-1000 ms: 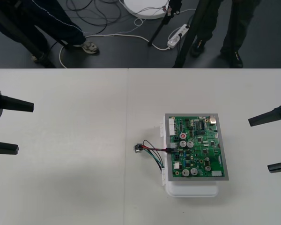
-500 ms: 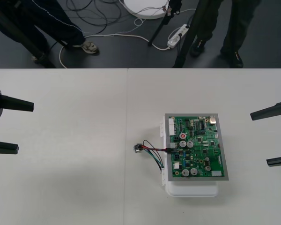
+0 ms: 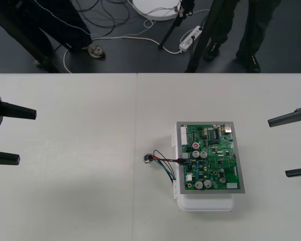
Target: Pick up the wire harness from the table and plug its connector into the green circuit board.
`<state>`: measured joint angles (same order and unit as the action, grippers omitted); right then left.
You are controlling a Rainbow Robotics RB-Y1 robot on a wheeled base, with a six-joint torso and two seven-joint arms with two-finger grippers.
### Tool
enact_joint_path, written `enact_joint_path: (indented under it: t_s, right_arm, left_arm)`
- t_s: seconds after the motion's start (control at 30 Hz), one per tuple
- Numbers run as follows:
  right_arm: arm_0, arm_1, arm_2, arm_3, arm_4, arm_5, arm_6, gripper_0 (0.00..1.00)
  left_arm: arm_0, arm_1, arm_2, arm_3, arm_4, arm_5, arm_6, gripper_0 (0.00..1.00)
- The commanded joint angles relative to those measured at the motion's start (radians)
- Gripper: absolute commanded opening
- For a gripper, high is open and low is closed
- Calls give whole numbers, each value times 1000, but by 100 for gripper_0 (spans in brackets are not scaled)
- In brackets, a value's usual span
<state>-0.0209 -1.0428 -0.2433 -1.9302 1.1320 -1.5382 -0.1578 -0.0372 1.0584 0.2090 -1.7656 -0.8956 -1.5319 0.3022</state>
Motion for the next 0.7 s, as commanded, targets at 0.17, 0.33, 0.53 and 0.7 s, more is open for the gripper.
enact_joint_path:
  t_s: [0.17,0.33,0.53,0.7]
  right_arm:
    - [-22,12,-37,-20,-3,9,-6,100]
    - [-22,12,-37,-20,-3,9,-6,100]
    - [-22,12,-37,-20,-3,9,-6,100]
    - [-22,12,-37,-20,-3,9,-6,100]
  left_arm:
    - [-32,40,20,-23,0,-39,-26,100]
    - [-32,40,20,-23,0,-39,-26,100]
    - [-32,40,20,-23,0,-39,-26,100]
    - [-32,40,20,-23,0,-39,-26,100]
